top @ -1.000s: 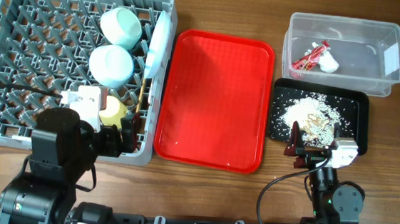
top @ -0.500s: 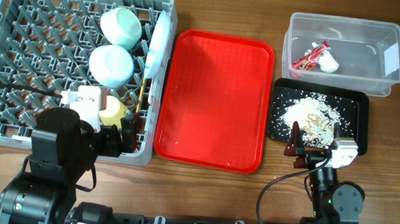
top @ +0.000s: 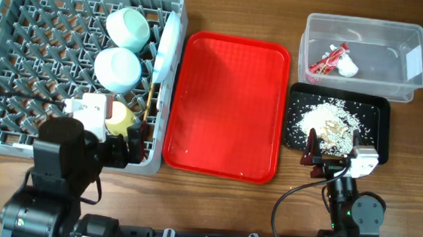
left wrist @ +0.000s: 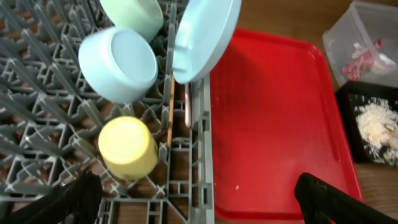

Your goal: Sort waste into correct bins and load items into the dishwasher rack

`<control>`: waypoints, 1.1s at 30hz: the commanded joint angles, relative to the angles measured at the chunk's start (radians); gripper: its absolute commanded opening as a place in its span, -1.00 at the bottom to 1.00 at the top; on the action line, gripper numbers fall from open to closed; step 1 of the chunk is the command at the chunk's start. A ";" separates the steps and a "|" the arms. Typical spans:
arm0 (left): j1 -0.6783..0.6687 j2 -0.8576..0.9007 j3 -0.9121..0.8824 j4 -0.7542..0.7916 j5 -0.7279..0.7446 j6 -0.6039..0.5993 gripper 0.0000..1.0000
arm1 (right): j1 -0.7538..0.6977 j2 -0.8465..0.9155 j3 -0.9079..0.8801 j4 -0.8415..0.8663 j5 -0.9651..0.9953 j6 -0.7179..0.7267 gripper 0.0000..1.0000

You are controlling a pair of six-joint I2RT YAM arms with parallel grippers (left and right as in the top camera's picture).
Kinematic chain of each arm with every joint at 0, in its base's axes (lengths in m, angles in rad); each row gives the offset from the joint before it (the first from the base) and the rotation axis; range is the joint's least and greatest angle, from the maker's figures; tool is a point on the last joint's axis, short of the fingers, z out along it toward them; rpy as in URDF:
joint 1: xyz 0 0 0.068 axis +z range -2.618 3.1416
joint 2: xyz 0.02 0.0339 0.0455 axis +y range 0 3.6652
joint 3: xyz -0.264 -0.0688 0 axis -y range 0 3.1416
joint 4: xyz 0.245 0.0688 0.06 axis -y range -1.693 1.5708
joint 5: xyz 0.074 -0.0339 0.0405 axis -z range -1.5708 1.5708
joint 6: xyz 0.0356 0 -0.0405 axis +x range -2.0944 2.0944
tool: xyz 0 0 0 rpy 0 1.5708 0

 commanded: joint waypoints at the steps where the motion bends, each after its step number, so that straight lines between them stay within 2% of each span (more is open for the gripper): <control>1: 0.039 -0.101 -0.120 0.094 0.024 0.019 1.00 | 0.001 -0.005 -0.001 0.003 -0.016 -0.010 1.00; 4: 0.068 -0.202 -0.260 0.220 0.057 0.017 1.00 | 0.001 -0.005 -0.001 0.003 -0.016 -0.010 1.00; 8: 0.099 -0.350 -0.460 0.381 0.059 -0.051 1.00 | 0.001 -0.005 -0.001 0.003 -0.016 -0.010 1.00; 12: 0.100 -0.479 -0.619 0.553 0.061 -0.051 1.00 | 0.001 -0.005 -0.001 0.003 -0.016 -0.010 1.00; 18: 0.102 -0.607 -0.784 0.790 0.049 -0.047 1.00 | 0.001 -0.005 -0.001 0.003 -0.016 -0.010 1.00; 24: 0.130 -0.651 -0.893 1.020 0.022 -0.043 1.00 | 0.001 -0.005 -0.001 0.003 -0.016 -0.010 1.00; 29: 0.137 -0.652 -0.902 1.024 0.026 0.019 1.00 | 0.001 -0.005 -0.001 0.003 -0.016 -0.010 1.00; 33: 0.137 -0.652 -0.902 0.916 0.040 0.031 1.00 | 0.001 -0.005 -0.001 0.003 -0.016 -0.010 1.00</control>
